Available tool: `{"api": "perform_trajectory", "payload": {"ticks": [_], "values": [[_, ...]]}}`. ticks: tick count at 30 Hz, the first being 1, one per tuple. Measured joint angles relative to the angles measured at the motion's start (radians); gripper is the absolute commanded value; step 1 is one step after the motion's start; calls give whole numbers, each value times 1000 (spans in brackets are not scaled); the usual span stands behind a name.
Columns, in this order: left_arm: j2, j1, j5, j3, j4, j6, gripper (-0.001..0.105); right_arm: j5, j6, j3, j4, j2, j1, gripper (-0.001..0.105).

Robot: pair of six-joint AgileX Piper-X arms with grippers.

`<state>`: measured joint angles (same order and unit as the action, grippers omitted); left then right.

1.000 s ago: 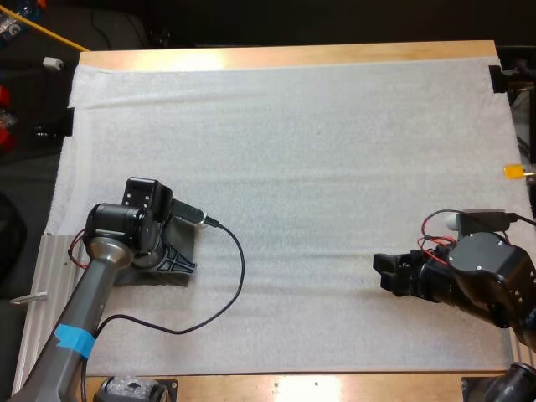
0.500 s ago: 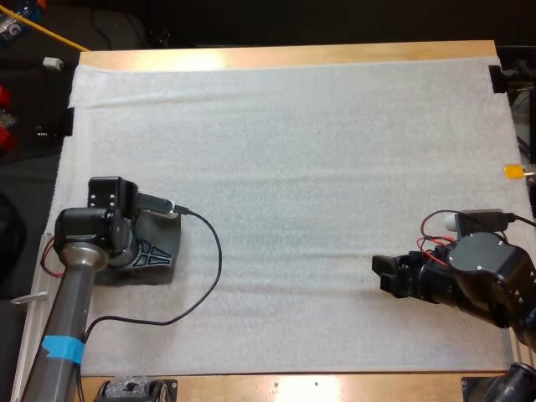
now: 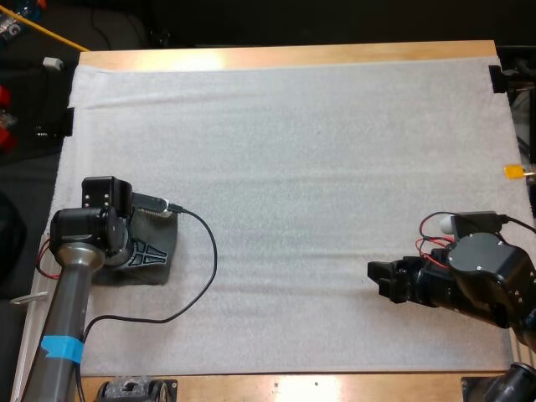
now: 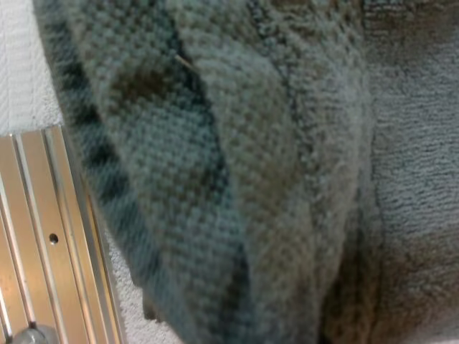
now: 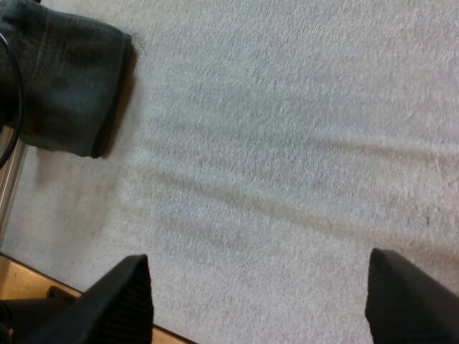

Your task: Pick towel from pile, fold and stack

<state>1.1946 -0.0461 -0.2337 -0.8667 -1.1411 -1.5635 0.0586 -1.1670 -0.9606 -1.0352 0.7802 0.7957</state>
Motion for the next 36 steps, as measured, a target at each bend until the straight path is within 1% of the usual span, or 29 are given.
{"api": "perform_trajectory", "payload": {"ticks": [1,3,5,9,11,13,14,15,20,24,26,29,32,34,36], "values": [[0,0,-1,0,0,0,41,0,0,0,0,0,0,62],[0,0,-6,0,0,0,59,0,0,0,0,0,0,62],[0,0,-17,0,0,0,67,0,0,0,0,0,0,62],[0,0,-118,0,2,-17,68,0,0,0,0,0,0,62],[0,0,-148,0,2,-26,68,0,0,0,0,0,0,62],[0,0,-150,0,2,-43,68,0,0,0,0,0,0,62],[0,0,-142,0,2,-52,68,0,0,0,0,0,0,62],[0,0,-117,0,2,-59,68,0,0,0,0,0,0,62],[0,0,82,0,2,-61,68,0,0,0,0,0,0,62],[0,-2,112,7,16,-61,68,0,0,0,0,0,0,62],[0,-11,131,34,54,-61,68,0,0,0,0,0,0,62],[0,-31,175,103,108,-61,68,2,0,0,0,0,0,62],[0,-46,180,149,147,-84,68,4,0,0,0,0,0,62],[0,-46,181,167,178,-92,68,4,0,0,0,0,0,62],[0,-46,198,177,208,-98,68,4,0,0,0,0,0,62]]}}
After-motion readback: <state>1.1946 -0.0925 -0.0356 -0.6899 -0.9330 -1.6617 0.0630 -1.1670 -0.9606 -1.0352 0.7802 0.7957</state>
